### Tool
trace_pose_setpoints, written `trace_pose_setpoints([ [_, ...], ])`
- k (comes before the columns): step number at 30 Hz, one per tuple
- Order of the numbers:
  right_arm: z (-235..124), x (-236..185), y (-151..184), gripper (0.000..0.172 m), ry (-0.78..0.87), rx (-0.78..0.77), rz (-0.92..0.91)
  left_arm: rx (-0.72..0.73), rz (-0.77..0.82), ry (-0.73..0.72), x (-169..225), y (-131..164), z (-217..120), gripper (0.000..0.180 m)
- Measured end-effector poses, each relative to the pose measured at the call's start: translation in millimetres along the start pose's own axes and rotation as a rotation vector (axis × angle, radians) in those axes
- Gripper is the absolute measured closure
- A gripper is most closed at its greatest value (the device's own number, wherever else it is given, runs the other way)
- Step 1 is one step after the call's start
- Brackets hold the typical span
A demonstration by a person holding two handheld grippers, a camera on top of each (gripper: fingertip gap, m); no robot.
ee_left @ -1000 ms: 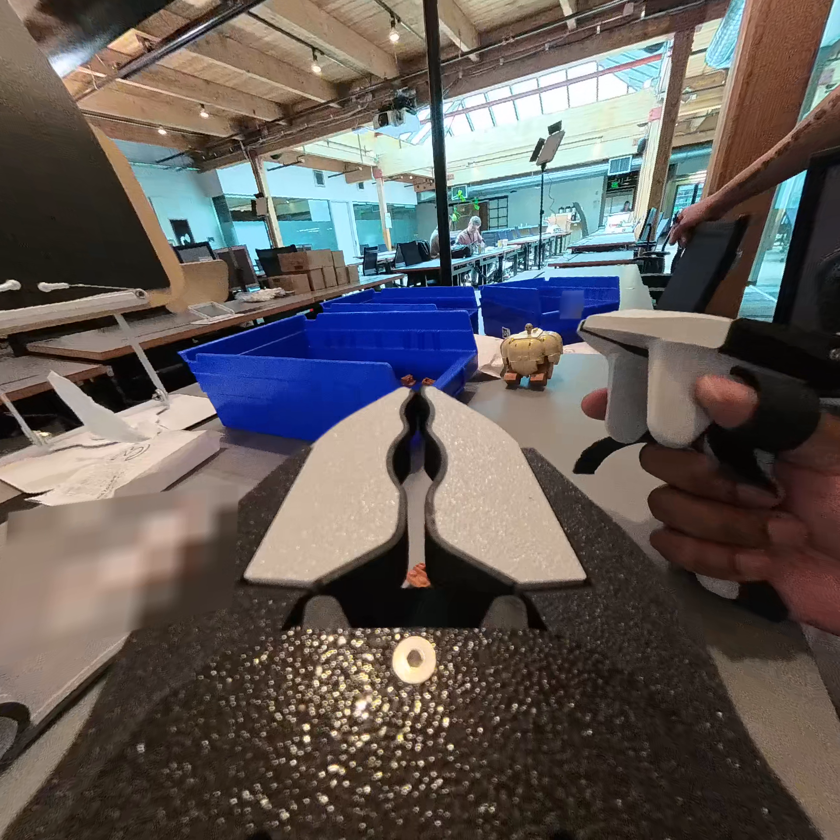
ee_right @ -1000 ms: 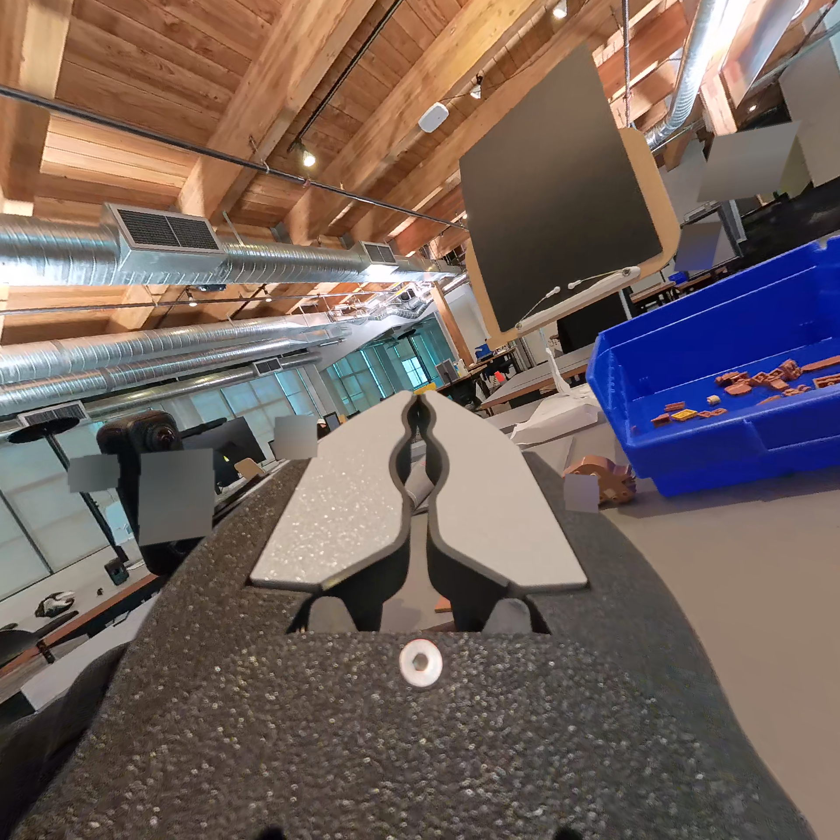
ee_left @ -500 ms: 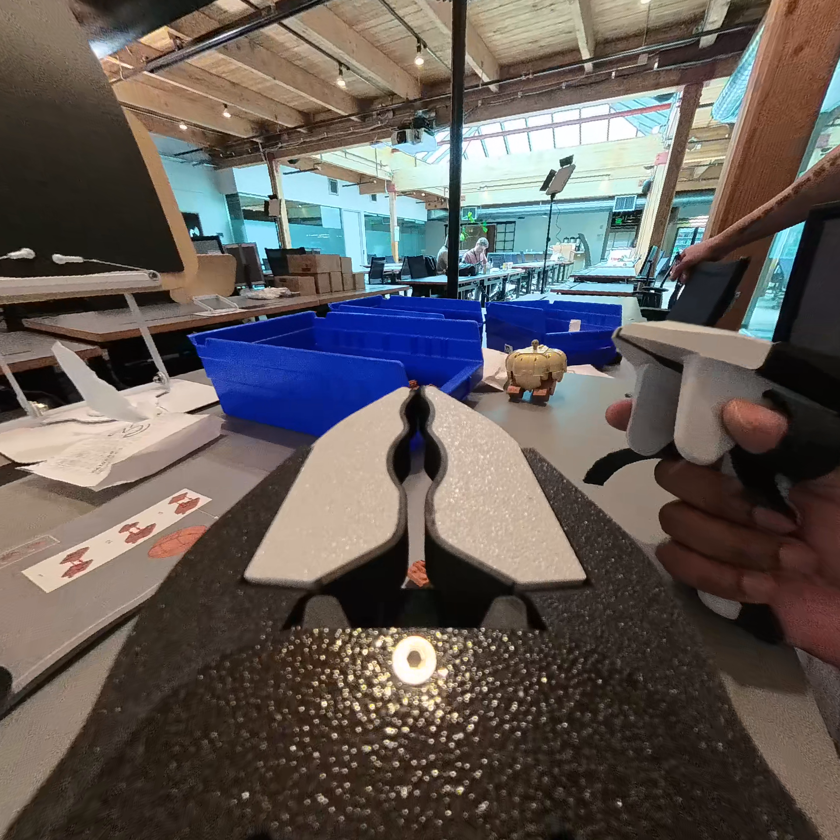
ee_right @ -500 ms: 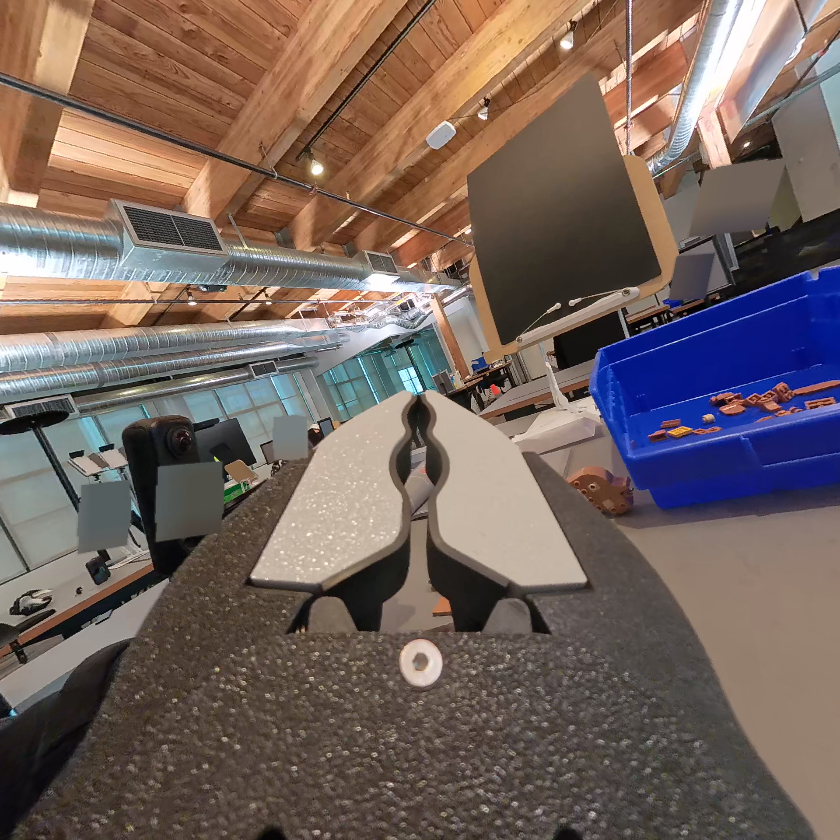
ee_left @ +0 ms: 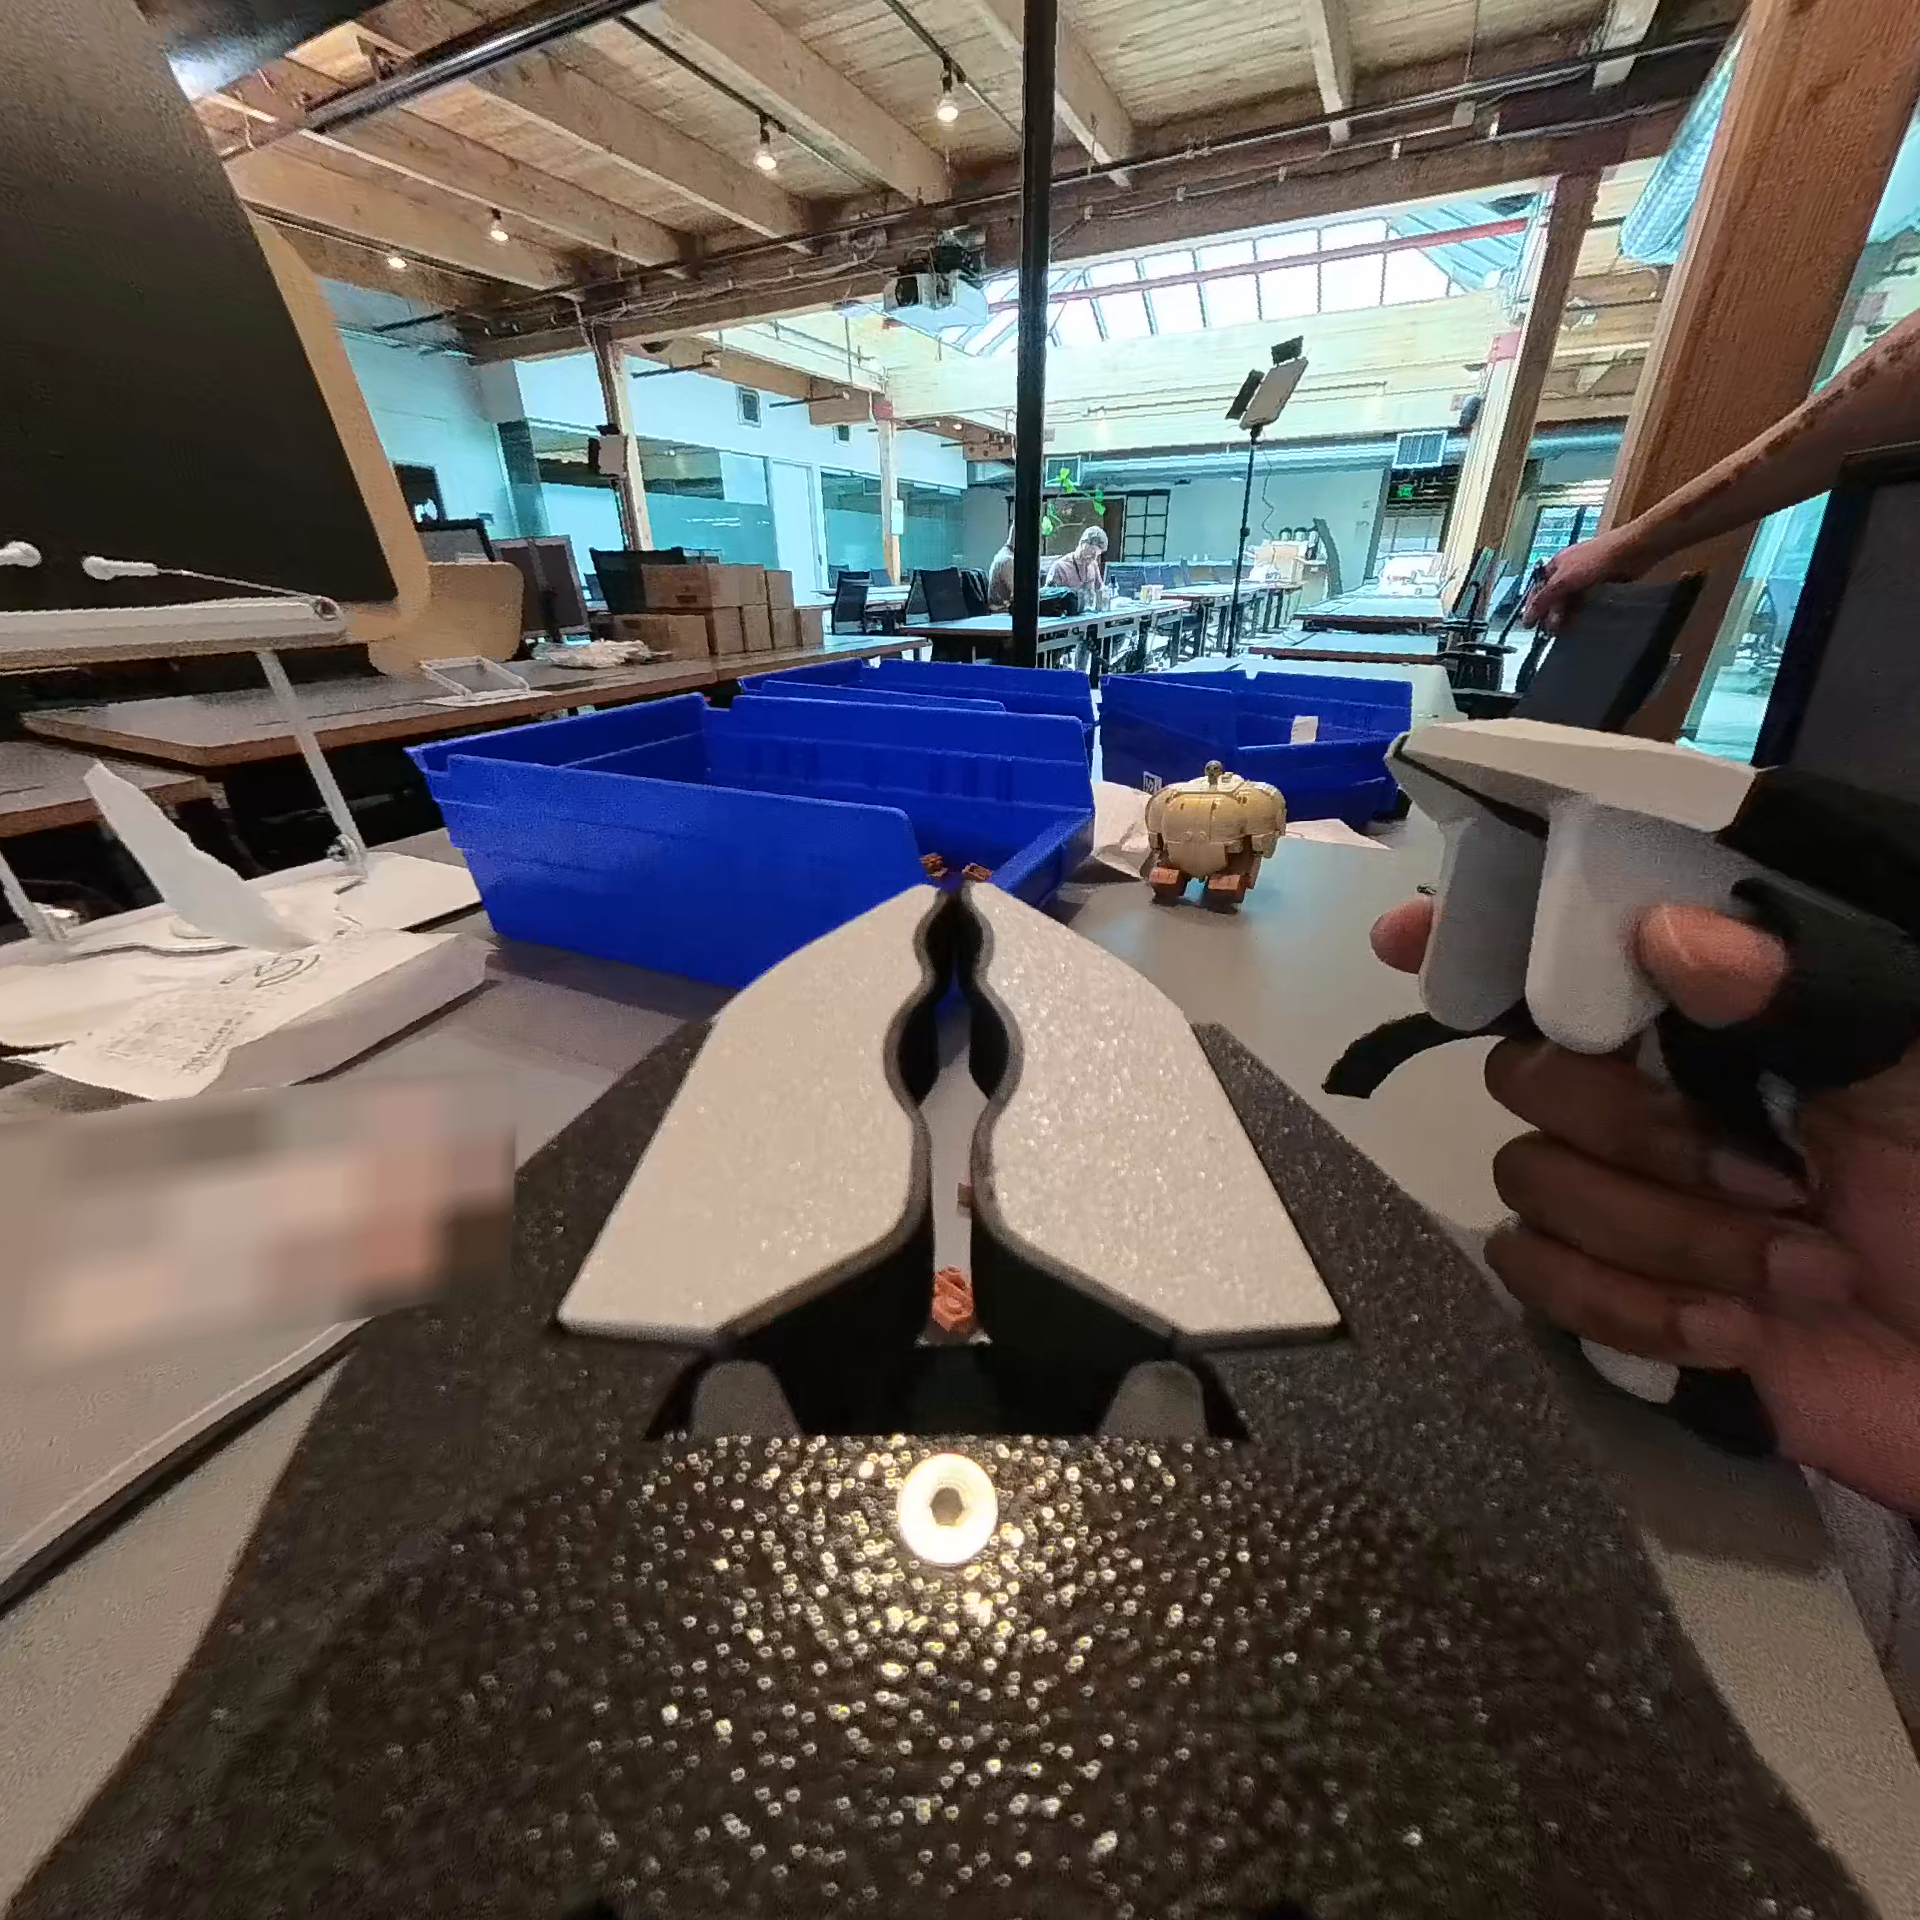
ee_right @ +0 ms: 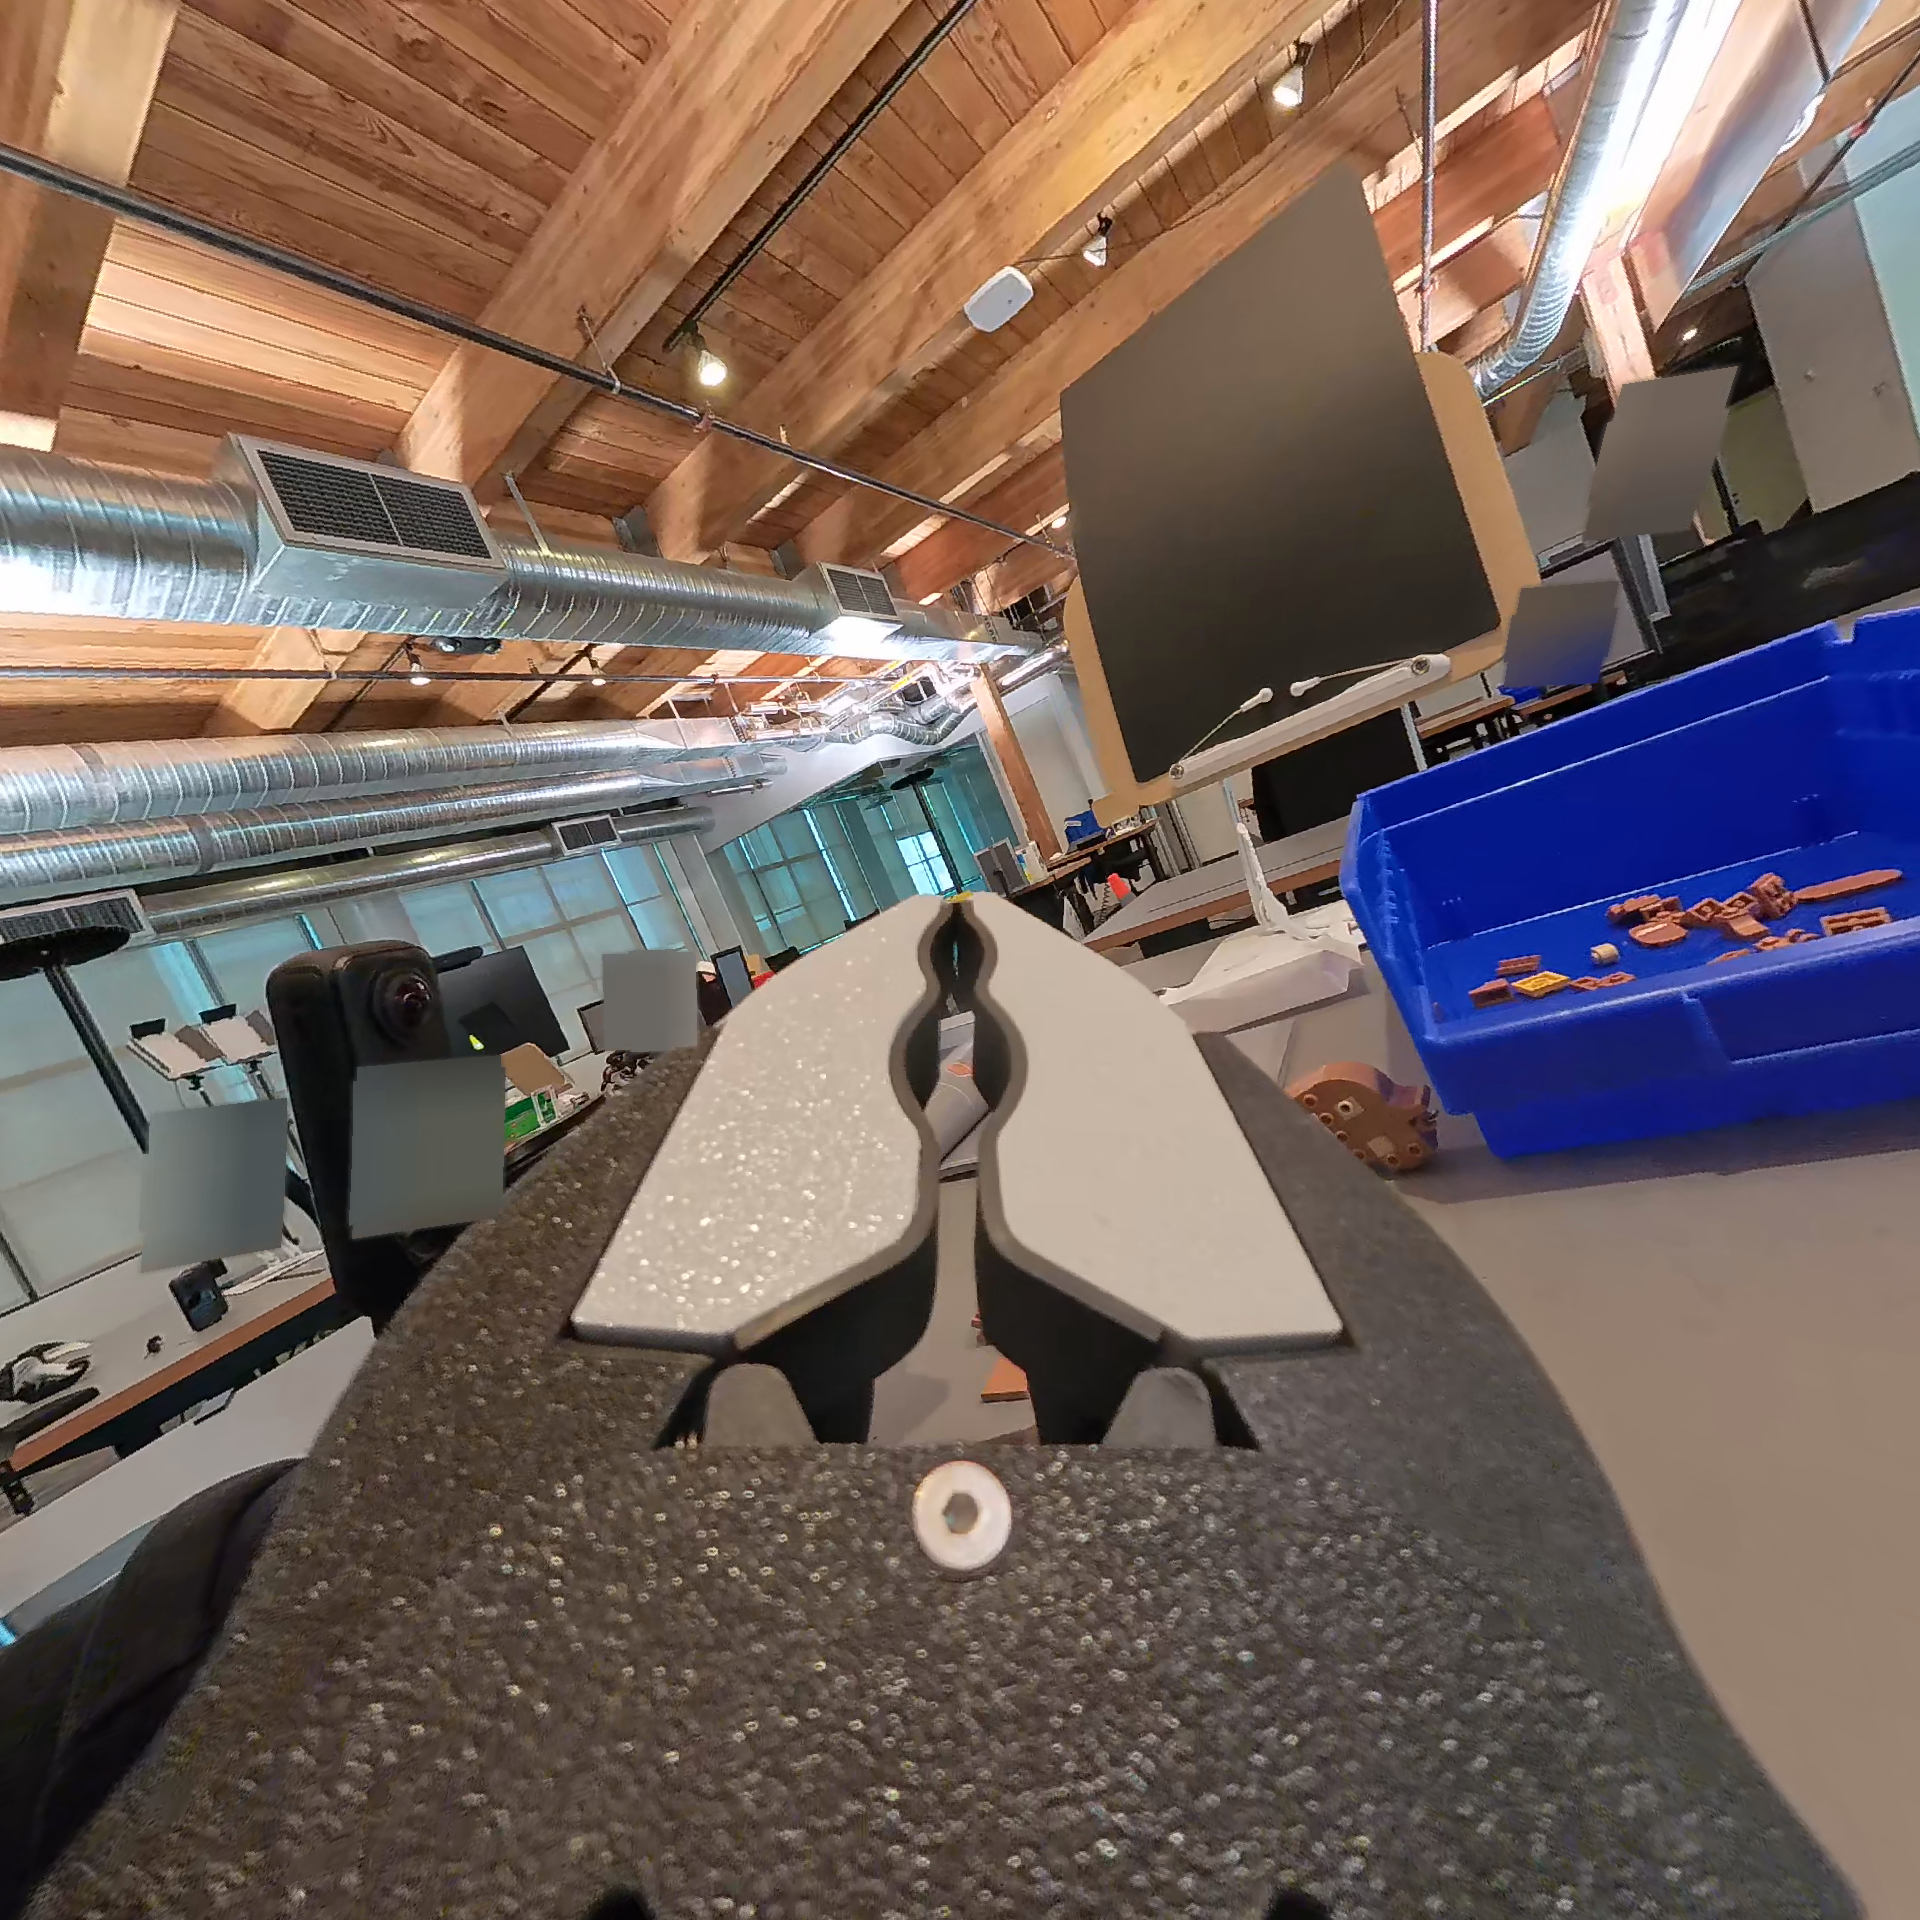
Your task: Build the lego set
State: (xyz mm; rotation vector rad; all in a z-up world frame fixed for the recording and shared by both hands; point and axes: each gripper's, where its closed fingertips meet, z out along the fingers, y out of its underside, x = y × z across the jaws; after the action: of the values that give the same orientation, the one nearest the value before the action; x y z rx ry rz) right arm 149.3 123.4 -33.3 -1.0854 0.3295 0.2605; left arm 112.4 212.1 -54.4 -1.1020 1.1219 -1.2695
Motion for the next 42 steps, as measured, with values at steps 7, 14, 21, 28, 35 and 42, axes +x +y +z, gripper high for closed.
trace_pose_setpoints([
  [7,0.1,0.6,-0.1,0.172,0.003,0.001,0.002,-0.006,0.0,0.003,0.9,1.1,1.0,0.18],
  [14,0.1,0.6,-0.2,0.172,0.004,0.002,0.003,-0.011,0.001,0.005,1.4,2.0,1.9,0.18],
  [21,0.2,0.6,-0.2,0.172,0.004,0.001,0.003,-0.016,0.003,0.007,2.1,3.3,2.5,0.18],
  [28,0.4,0.1,0.4,0.172,0.006,-0.001,-0.001,-0.023,0.002,0.011,2.7,4.6,3.0,0.18],
  [35,0.9,-0.6,1.7,0.172,0.01,-0.007,-0.012,-0.012,0.045,0.015,7.8,1.4,1.9,0.18],
  [42,0.6,-2.0,2.1,0.172,0.009,-0.007,-0.02,-0.031,0.078,0.027,15.0,4.9,3.4,0.18],
])
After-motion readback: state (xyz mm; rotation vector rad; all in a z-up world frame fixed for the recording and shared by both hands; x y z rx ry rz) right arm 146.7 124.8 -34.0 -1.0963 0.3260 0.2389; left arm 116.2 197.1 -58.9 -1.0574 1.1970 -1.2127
